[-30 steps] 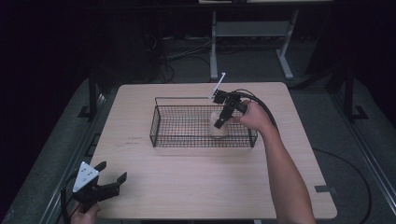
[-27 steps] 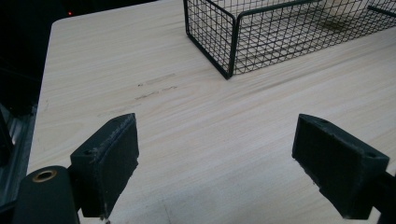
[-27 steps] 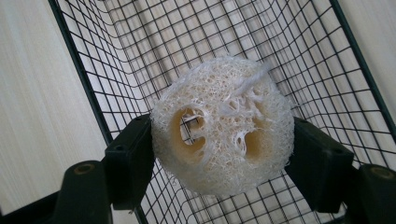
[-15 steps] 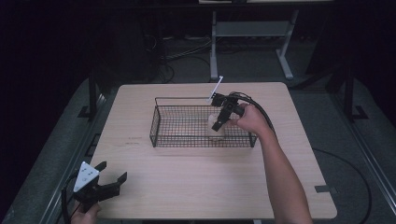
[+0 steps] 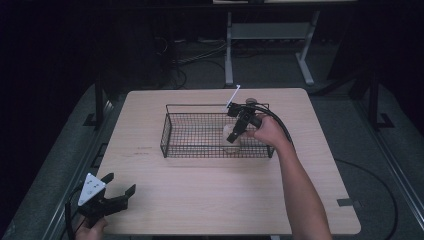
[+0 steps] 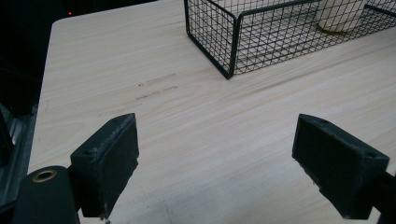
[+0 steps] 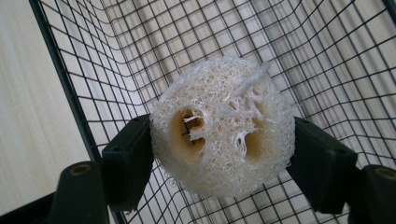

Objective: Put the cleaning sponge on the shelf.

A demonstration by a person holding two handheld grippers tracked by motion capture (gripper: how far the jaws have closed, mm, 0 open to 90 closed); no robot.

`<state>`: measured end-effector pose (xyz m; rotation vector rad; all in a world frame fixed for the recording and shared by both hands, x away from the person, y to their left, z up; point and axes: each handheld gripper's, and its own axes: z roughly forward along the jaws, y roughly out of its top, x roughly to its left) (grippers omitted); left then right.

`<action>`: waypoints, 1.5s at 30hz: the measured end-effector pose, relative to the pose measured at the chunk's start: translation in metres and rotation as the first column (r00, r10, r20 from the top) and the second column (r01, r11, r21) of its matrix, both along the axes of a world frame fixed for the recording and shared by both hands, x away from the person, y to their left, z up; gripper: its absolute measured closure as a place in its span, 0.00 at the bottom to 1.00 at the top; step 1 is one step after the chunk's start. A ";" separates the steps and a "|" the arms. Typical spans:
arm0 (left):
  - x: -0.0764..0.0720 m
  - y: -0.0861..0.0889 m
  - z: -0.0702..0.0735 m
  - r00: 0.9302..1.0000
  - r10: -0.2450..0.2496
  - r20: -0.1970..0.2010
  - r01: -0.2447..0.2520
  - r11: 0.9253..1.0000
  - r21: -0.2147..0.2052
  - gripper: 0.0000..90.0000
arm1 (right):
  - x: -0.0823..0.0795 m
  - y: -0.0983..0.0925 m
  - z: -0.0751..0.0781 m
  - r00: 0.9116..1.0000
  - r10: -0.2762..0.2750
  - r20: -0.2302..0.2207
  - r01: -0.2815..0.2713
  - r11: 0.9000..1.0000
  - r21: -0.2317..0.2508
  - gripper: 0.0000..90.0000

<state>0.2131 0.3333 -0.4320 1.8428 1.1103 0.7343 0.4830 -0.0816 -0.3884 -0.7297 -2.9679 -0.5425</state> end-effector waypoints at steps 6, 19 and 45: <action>0.000 -0.001 0.000 1.000 -0.004 0.000 0.004 1.000 0.004 0.15 | -0.003 -0.003 0.005 1.000 -0.011 0.004 0.011 1.000 0.005 0.24; 0.000 -0.003 0.000 1.000 -0.012 -0.002 0.012 1.000 0.004 0.15 | -0.011 -0.015 0.027 0.999 -0.019 0.028 0.018 0.999 0.042 0.21; -0.001 -0.005 0.000 1.000 -0.012 -0.005 0.012 1.000 0.006 0.15 | -0.040 -0.029 0.052 0.998 0.007 0.064 -0.011 0.998 0.064 0.19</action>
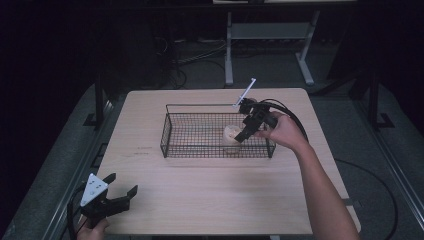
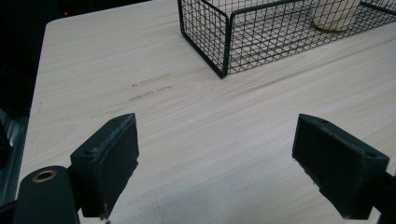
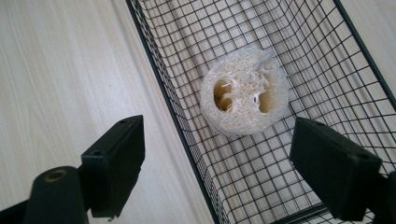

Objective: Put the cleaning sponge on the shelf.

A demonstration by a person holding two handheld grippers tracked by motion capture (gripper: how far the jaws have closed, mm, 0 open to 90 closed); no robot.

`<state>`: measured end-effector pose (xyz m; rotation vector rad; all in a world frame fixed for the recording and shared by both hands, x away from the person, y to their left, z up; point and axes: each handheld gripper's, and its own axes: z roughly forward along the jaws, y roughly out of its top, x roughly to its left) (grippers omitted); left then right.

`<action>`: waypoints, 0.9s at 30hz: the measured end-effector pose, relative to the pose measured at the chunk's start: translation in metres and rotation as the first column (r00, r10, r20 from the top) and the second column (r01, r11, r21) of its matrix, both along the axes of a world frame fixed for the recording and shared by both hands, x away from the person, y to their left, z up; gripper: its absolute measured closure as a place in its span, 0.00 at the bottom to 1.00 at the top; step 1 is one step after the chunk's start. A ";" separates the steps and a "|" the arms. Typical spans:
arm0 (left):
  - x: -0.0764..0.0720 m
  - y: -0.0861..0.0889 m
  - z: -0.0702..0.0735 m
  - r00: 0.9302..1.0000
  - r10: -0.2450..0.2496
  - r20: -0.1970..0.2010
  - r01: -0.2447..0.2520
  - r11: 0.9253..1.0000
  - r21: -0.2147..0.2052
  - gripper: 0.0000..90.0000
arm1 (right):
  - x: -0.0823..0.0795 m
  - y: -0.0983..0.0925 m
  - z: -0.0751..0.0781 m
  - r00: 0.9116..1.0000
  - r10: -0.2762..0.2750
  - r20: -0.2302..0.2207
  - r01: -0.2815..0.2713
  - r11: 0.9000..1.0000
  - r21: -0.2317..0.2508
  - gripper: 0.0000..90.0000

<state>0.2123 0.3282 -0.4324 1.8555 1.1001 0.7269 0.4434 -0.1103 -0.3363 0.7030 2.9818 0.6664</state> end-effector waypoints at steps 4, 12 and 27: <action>0.000 -0.001 0.000 1.000 -0.002 0.003 0.002 1.000 0.001 0.15 | -0.003 0.001 0.001 1.000 0.004 -0.002 -0.005 1.000 -0.005 0.19; 0.000 -0.001 0.000 1.000 -0.001 0.001 0.001 1.000 0.004 0.15 | -0.005 0.002 0.003 1.000 0.011 0.009 -0.011 1.000 -0.006 0.18; 0.000 -0.002 0.000 1.000 -0.005 -0.002 0.005 1.000 0.007 0.15 | -0.017 -0.005 0.003 1.000 0.009 0.025 -0.009 1.000 0.009 0.17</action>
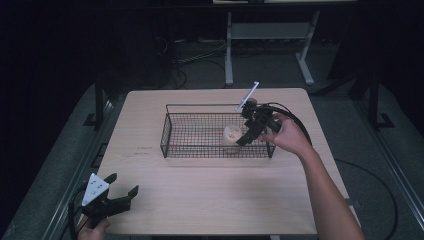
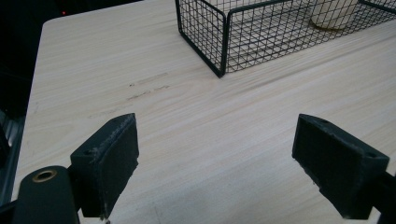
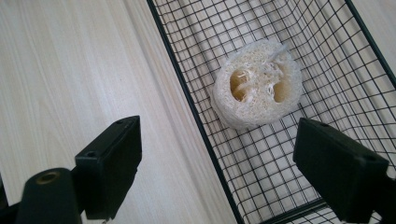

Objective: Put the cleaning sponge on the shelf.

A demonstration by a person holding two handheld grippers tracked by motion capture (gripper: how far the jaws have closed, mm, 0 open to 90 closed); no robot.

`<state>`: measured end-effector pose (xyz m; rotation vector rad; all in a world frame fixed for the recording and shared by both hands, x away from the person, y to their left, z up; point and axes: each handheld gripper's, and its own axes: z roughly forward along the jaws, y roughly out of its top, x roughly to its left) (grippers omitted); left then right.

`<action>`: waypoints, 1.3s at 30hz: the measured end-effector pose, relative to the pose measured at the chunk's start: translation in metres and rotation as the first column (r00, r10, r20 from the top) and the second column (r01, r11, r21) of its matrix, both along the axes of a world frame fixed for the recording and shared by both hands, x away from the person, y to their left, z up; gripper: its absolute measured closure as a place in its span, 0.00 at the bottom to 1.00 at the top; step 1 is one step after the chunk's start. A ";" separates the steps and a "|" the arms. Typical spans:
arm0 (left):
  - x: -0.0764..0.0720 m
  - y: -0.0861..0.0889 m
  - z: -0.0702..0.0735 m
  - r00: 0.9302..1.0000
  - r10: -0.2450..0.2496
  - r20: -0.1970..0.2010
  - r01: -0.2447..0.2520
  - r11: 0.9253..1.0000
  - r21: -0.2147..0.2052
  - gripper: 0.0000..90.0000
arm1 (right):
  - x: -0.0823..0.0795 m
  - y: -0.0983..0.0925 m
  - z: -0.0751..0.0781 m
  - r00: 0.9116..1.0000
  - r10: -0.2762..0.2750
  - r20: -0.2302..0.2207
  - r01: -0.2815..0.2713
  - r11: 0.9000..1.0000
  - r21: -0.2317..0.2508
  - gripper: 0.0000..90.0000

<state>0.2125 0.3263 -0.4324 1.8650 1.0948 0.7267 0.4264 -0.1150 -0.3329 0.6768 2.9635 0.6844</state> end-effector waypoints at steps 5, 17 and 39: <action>0.000 -0.001 0.000 1.000 -0.001 0.000 0.001 1.000 0.002 0.15 | -0.003 -0.002 -0.003 1.000 -0.006 -0.010 0.006 1.000 -0.007 0.16; 0.001 -0.002 -0.001 1.000 -0.006 -0.004 0.006 1.000 0.001 0.15 | -0.012 -0.005 -0.002 1.000 0.003 -0.001 -0.003 1.000 0.011 0.16; 0.000 -0.001 -0.001 1.000 -0.007 -0.004 0.007 1.000 0.004 0.15 | -0.030 -0.024 -0.007 1.000 -0.014 -0.005 0.015 0.999 0.029 0.16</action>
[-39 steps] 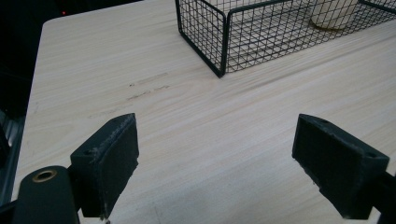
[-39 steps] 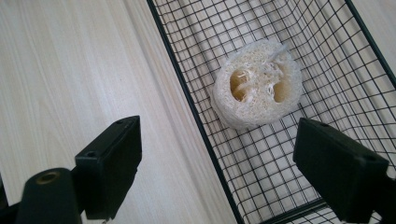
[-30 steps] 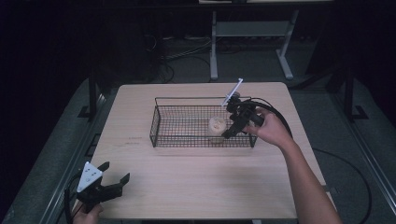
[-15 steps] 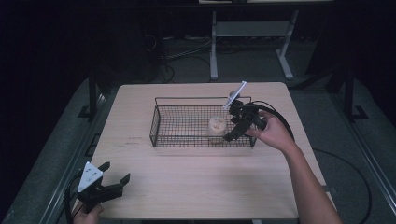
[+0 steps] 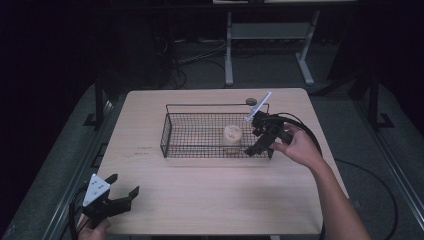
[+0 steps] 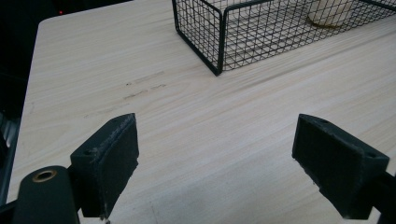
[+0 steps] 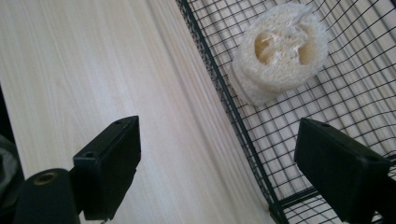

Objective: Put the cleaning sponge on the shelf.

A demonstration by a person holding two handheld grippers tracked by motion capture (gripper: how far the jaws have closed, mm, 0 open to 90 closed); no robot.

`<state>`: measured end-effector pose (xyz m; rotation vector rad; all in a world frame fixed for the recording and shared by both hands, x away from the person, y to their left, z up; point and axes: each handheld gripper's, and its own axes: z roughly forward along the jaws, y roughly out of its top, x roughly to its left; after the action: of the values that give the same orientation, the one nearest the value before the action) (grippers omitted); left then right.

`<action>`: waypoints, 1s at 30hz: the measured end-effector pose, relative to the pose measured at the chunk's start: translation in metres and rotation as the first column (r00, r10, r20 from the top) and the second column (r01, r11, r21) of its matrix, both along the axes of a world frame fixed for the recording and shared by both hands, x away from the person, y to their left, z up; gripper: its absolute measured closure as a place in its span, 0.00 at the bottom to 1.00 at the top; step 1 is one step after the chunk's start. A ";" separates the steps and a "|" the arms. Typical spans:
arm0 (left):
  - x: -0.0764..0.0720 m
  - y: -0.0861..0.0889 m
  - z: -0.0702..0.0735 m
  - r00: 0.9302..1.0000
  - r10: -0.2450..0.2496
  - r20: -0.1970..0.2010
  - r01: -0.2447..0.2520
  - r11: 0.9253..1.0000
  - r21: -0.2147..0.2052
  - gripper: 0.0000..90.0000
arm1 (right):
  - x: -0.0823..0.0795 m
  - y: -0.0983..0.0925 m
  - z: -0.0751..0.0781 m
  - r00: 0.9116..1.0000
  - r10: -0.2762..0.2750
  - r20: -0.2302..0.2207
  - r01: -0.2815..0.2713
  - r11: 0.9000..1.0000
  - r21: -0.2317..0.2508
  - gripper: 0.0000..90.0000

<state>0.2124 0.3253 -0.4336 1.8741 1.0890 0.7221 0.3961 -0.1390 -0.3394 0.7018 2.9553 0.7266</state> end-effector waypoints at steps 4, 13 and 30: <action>0.000 0.000 0.000 1.000 0.000 -0.001 0.000 1.000 -0.001 0.15 | -0.005 -0.003 -0.001 1.000 -0.003 -0.001 0.003 1.000 -0.008 0.16; 0.000 -0.001 0.000 1.000 -0.004 -0.001 0.004 1.000 -0.003 0.15 | -0.015 -0.007 -0.009 1.000 0.009 -0.006 -0.009 1.000 -0.014 0.16; 0.001 -0.002 -0.001 1.000 -0.004 -0.005 0.004 1.000 0.003 0.15 | -0.031 -0.016 -0.021 1.000 0.015 -0.004 -0.015 1.000 0.016 0.16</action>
<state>0.2130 0.3232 -0.4344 1.8812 1.0875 0.7168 0.3652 -0.1545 -0.3606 0.6841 2.9643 0.7513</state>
